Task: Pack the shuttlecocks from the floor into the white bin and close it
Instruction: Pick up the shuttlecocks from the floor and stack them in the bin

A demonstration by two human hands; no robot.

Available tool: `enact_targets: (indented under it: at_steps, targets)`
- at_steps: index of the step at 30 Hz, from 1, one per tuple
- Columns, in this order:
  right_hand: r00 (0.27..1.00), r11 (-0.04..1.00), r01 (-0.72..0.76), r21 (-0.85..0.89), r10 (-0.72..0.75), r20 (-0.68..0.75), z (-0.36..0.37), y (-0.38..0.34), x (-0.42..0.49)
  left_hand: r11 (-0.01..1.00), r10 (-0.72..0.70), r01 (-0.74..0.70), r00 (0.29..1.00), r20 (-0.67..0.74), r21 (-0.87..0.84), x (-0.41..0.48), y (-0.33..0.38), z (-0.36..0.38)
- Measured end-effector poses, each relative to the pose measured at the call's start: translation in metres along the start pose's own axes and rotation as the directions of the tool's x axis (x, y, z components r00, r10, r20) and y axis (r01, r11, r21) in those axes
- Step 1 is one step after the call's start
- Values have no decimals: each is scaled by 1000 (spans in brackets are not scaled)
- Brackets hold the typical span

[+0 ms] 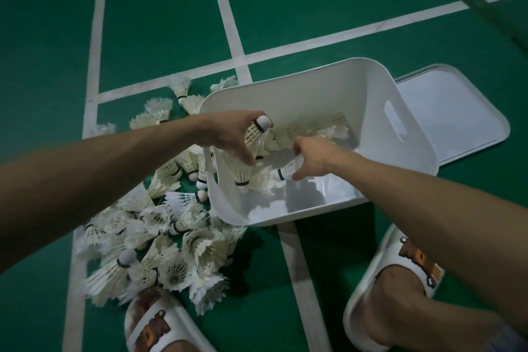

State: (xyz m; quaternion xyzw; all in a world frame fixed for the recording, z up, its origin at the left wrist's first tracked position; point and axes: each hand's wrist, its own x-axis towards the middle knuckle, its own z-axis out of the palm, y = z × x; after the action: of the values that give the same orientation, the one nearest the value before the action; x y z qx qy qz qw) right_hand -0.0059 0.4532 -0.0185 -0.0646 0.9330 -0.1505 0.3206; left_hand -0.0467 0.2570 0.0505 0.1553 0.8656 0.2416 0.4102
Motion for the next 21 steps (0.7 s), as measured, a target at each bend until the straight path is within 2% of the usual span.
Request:
enact_targets:
  at_steps: [5,10,15,18,21]
  targets:
    - [994,998,-38,-43,42,103,3,-17,7,1000,22,-21,999,-38,13,2,-1,-2]
    - [985,989,-37,143,12,172,16,-27,21,1000,28,-28,999,-23,0,0,-6,-1]
    - [979,993,-77,93,57,196,11,-26,18,999,47,-47,998,-31,16,-1,-5,-1]
    - [956,983,-139,117,103,274,15,-26,21,999,54,-53,998,-36,8,-1,-6,0]
    - [950,979,-121,165,65,306,21,-32,26,998,60,-59,997,-38,25,-2,-9,2]
